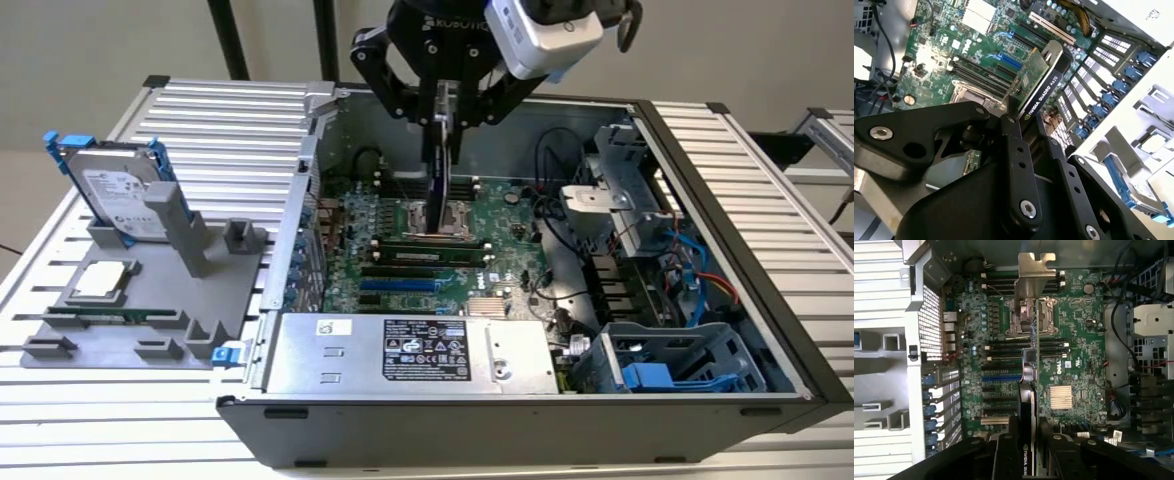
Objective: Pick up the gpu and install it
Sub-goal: 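Pick up the gpu and move the gpu toward the slot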
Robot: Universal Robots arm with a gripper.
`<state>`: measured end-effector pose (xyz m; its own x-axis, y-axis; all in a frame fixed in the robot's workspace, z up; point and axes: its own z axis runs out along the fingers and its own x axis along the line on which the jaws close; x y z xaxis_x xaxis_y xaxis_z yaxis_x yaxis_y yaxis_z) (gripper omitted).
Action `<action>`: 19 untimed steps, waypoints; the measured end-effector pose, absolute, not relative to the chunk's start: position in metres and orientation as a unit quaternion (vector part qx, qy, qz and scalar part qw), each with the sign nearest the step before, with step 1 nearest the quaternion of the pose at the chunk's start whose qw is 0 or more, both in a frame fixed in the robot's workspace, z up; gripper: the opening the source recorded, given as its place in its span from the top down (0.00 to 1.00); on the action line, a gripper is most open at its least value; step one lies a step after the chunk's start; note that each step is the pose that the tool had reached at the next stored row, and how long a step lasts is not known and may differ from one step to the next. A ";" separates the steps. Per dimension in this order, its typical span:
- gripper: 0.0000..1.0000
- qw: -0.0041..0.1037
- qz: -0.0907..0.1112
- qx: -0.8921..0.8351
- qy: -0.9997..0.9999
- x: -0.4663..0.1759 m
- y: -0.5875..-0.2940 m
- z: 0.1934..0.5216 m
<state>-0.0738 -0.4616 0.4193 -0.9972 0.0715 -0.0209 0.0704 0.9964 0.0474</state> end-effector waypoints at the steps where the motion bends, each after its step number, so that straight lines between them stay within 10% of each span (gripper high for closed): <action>1: 1.00 0.011 0.023 0.036 0.999 -0.072 -0.462 0.419; 19: 1.00 0.011 0.023 0.036 0.999 -0.046 -0.461 0.419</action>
